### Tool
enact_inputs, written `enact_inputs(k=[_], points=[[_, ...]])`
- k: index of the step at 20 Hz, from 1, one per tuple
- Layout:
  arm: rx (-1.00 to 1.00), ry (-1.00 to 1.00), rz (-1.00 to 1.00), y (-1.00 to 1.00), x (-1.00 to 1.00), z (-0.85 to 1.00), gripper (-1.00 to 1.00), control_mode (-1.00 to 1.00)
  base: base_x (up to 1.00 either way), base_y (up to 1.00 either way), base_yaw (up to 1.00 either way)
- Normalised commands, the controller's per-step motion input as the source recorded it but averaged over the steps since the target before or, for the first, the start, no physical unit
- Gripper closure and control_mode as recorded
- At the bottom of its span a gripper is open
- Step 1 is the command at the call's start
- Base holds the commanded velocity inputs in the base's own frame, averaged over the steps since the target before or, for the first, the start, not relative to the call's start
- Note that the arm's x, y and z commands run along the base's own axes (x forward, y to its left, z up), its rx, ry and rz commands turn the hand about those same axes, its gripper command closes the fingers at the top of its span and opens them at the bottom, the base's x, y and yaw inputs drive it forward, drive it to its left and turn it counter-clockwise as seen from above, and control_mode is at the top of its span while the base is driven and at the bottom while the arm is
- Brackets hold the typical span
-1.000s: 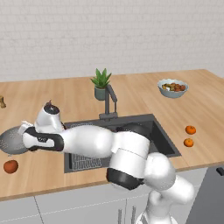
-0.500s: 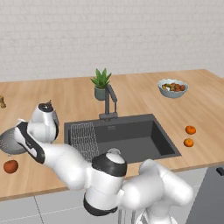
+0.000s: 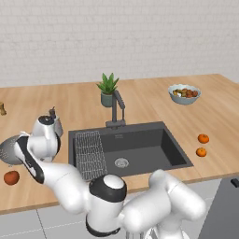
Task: Put the colander in the sink, put the orange, tangerine, orange in the colander, and turn on the sink faucet and pour water over the colander.
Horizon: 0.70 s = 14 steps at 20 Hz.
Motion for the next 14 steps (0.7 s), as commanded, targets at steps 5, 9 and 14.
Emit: enact_inputs(k=[5,9,14], points=[[-0.01,0.00,-0.06,0.18,0.18,-0.52,-1.00,-1.00,0.00,0.00,0.00],[-0.03,0.00,-0.03,0.23,0.11,-0.47,1.00,-1.00,0.00,0.00,0.00],[0.00,0.00,-0.05,0.02,0.00,-0.24,1.00,-1.00,0.00,0.00,0.00]])
